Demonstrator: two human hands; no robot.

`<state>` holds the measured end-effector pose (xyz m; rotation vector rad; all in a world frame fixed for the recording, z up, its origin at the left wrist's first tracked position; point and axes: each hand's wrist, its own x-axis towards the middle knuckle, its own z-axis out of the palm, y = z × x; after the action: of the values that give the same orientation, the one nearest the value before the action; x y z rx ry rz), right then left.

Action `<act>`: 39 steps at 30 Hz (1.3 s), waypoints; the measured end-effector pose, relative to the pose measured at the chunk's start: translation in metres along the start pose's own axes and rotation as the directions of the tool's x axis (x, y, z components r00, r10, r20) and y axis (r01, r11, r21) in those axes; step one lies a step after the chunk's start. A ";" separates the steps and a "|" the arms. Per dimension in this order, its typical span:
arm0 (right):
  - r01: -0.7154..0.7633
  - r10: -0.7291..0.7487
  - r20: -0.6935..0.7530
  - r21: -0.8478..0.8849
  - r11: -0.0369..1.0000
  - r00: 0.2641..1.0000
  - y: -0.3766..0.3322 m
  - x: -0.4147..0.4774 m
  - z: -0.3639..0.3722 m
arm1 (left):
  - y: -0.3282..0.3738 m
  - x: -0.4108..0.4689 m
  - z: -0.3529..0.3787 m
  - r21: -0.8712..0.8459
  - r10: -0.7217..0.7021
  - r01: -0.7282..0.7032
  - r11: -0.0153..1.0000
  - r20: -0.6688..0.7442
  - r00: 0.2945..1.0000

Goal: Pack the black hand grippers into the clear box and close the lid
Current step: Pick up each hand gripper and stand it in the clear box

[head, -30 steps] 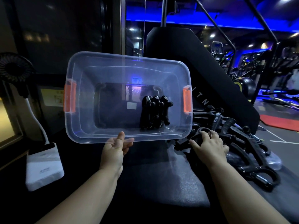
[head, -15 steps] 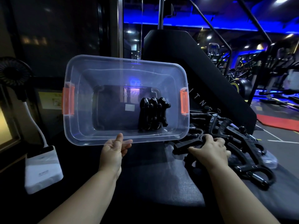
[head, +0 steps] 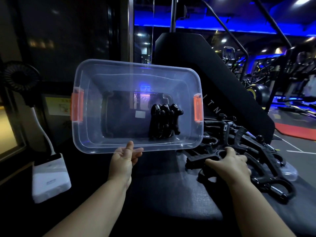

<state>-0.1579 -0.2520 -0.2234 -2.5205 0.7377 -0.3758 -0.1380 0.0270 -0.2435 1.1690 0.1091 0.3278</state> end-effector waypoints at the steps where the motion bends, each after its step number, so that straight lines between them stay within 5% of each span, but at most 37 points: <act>1: -0.008 0.008 0.002 0.021 1.000 1.000 0.001 0.001 0.000 | 0.000 0.000 0.000 -0.001 0.000 0.000 1.000 -0.002 1.000; 12: 0.141 -0.134 -0.047 0.268 0.953 0.990 -0.001 0.000 0.002 | -0.001 0.001 -0.001 -0.001 0.002 -0.002 1.000 0.010 1.000; 20: 0.272 -0.294 0.146 0.155 0.950 0.944 0.001 -0.013 0.010 | -0.001 0.002 0.000 -0.004 0.010 -0.010 1.000 0.008 1.000; 30: 0.399 -0.401 0.171 0.046 0.916 0.900 -0.001 -0.020 0.012 | -0.004 0.004 -0.002 0.002 0.000 0.000 1.000 0.013 1.000; 39: 0.667 -0.603 0.412 -0.017 0.745 0.684 -0.003 -0.020 0.012 | -0.007 0.006 -0.004 0.011 -0.001 0.001 1.000 0.010 1.000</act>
<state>-0.1682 -0.2338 -0.2345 -2.8246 -0.3135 -0.0248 -0.1317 0.0301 -0.2504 1.1811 0.1031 0.3205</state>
